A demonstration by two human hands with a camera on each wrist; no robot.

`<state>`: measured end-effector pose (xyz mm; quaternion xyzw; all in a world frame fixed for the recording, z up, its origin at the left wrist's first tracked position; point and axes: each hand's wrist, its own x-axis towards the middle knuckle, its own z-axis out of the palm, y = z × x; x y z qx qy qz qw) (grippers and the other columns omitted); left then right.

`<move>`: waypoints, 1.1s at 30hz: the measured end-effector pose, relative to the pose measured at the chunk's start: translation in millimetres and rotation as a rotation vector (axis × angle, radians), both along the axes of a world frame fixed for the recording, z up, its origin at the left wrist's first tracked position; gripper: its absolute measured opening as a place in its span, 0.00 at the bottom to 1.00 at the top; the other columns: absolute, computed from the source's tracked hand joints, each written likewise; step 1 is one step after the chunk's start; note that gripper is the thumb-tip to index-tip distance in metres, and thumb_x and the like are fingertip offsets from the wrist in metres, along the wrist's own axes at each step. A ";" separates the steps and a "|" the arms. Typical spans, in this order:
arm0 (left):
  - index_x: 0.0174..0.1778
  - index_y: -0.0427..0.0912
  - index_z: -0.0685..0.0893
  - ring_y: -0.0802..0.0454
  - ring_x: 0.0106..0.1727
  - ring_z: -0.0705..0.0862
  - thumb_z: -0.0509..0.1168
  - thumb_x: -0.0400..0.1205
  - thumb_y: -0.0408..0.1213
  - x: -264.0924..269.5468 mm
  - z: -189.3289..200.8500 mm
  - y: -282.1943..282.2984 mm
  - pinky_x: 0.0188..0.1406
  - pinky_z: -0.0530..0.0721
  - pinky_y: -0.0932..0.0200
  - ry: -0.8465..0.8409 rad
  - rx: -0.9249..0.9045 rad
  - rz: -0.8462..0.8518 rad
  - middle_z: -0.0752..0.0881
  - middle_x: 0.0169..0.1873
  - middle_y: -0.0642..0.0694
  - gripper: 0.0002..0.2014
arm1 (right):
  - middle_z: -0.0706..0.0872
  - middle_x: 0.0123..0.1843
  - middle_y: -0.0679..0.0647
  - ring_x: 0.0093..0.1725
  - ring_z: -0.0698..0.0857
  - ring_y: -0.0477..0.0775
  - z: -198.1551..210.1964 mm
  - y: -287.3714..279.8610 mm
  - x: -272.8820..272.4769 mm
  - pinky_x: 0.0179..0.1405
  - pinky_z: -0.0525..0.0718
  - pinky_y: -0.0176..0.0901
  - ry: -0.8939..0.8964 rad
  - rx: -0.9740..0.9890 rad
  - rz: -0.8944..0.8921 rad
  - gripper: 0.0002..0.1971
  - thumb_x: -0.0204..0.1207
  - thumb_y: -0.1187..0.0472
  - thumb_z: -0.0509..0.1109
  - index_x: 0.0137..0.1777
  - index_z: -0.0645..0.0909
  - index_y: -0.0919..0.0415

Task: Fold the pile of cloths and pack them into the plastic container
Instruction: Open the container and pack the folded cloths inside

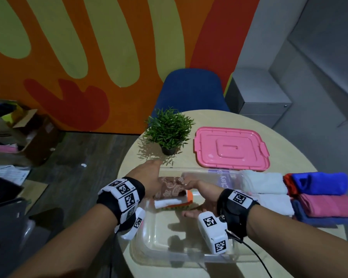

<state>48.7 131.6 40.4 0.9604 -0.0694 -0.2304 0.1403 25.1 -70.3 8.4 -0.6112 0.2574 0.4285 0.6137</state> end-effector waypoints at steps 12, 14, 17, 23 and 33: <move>0.74 0.48 0.75 0.48 0.69 0.78 0.62 0.85 0.44 -2.1 33.0 -175.9 0.67 0.77 0.54 -0.155 -0.148 -0.214 0.80 0.70 0.47 0.20 | 0.86 0.40 0.54 0.31 0.81 0.51 65.9 -168.6 -20.4 0.23 0.75 0.36 -0.233 0.135 -0.196 0.09 0.82 0.52 0.67 0.54 0.79 0.56; 0.73 0.47 0.76 0.48 0.68 0.79 0.62 0.85 0.44 -8.4 35.1 -215.9 0.68 0.78 0.53 -0.156 -0.162 -0.254 0.81 0.70 0.46 0.19 | 0.86 0.40 0.54 0.32 0.81 0.52 69.4 -210.1 -25.7 0.26 0.75 0.38 -0.284 0.104 -0.258 0.09 0.82 0.53 0.68 0.56 0.80 0.57; 0.73 0.47 0.76 0.48 0.68 0.80 0.61 0.86 0.48 -17.7 34.7 -277.2 0.68 0.79 0.51 -0.154 -0.184 -0.289 0.80 0.70 0.46 0.20 | 0.85 0.40 0.54 0.32 0.81 0.52 68.3 -273.0 -38.1 0.29 0.73 0.40 -0.341 0.057 -0.340 0.08 0.80 0.54 0.70 0.55 0.81 0.56; 0.66 0.44 0.79 0.45 0.60 0.83 0.59 0.86 0.53 -28.5 8.9 -393.5 0.58 0.80 0.52 -0.035 -0.240 -0.247 0.84 0.62 0.45 0.19 | 0.84 0.35 0.52 0.30 0.77 0.54 32.6 -393.5 -53.9 0.30 0.73 0.39 -0.552 -0.381 -0.537 0.04 0.76 0.59 0.74 0.41 0.84 0.57; 0.84 0.38 0.55 0.42 0.78 0.71 0.71 0.78 0.57 9.4 -55.4 -473.0 0.74 0.72 0.54 0.152 -0.421 0.183 0.68 0.80 0.39 0.47 | 0.83 0.67 0.54 0.67 0.82 0.53 -34.1 -493.5 -9.6 0.71 0.77 0.49 -0.547 -0.595 -0.303 0.27 0.72 0.54 0.81 0.69 0.77 0.55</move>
